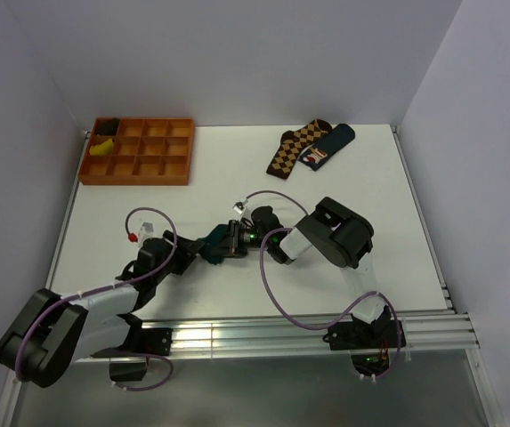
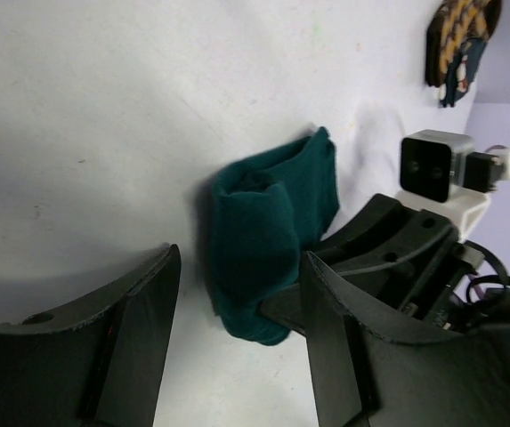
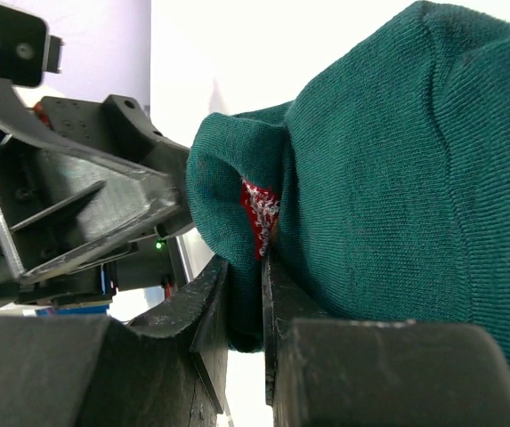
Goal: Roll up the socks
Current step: Roll the sock at the center of the board.
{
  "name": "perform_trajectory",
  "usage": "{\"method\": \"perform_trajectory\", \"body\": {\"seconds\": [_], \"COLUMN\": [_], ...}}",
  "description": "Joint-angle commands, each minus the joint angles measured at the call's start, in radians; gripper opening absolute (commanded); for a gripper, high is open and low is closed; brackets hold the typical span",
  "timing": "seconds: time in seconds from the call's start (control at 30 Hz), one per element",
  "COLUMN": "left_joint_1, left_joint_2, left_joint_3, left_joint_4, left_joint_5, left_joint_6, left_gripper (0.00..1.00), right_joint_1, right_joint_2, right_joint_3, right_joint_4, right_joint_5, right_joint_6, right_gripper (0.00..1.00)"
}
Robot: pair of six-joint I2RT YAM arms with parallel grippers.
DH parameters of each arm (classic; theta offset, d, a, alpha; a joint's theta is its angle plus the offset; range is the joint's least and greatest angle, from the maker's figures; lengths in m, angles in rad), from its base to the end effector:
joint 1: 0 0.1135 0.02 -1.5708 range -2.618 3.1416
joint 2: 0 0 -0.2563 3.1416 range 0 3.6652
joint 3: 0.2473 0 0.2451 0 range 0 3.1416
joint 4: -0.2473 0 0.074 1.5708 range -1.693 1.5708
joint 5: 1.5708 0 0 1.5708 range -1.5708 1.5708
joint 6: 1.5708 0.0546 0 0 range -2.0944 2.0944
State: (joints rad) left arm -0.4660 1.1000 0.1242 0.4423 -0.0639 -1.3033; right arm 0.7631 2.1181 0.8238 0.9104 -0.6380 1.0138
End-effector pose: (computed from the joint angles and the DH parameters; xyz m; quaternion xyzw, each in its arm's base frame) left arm 0.1778 -0.0855 0.1134 -0.3673 0.7866 -0.3658 0.3354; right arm 0.2559 0.2898 0.0760 -0.0756 0.8029 0.5761 0.1331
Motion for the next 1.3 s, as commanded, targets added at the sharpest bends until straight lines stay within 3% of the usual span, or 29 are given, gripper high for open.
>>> {"method": "perform_trajectory", "body": {"seconds": [0.0, 0.33, 0.57, 0.8, 0.9, 1.03, 1.27], "left_joint_1": [0.001, 0.001, 0.001, -0.01, -0.016, -0.028, -0.063], "left_joint_2": [0.046, 0.113, 0.182, 0.221, 0.212, 0.193, 0.163], "left_joint_3": [0.015, 0.022, 0.02, 0.032, 0.04, 0.061, 0.11], "left_joint_4": [0.09, 0.121, 0.176, 0.197, 0.177, 0.13, 0.02], "left_joint_5": [0.015, 0.006, 0.035, 0.038, 0.027, 0.009, -0.046], "left_joint_6": [-0.011, 0.016, 0.022, 0.024, 0.033, 0.059, 0.107], "left_gripper": [0.6, 0.56, 0.46, 0.41, 0.33, 0.15, 0.01], "right_joint_1": [0.002, 0.002, 0.004, 0.018, 0.024, 0.028, 0.068], "right_joint_2": [0.068, 0.065, 0.025, 0.003, -0.013, -0.09, -0.291], "right_joint_3": [-0.048, -0.051, -0.038, -0.015, -0.012, -0.009, -0.017], "right_joint_4": [-0.18, -0.189, -0.263, -0.337, -0.36, -0.447, -0.571], "right_joint_5": [0.014, 0.02, 0.046, 0.067, 0.087, 0.156, 0.352], "right_joint_6": [-0.021, -0.04, -0.112, -0.188, -0.219, -0.294, -0.437], "right_gripper": [0.0, 0.01, 0.05, 0.17, 0.23, 0.31, 0.44]}}
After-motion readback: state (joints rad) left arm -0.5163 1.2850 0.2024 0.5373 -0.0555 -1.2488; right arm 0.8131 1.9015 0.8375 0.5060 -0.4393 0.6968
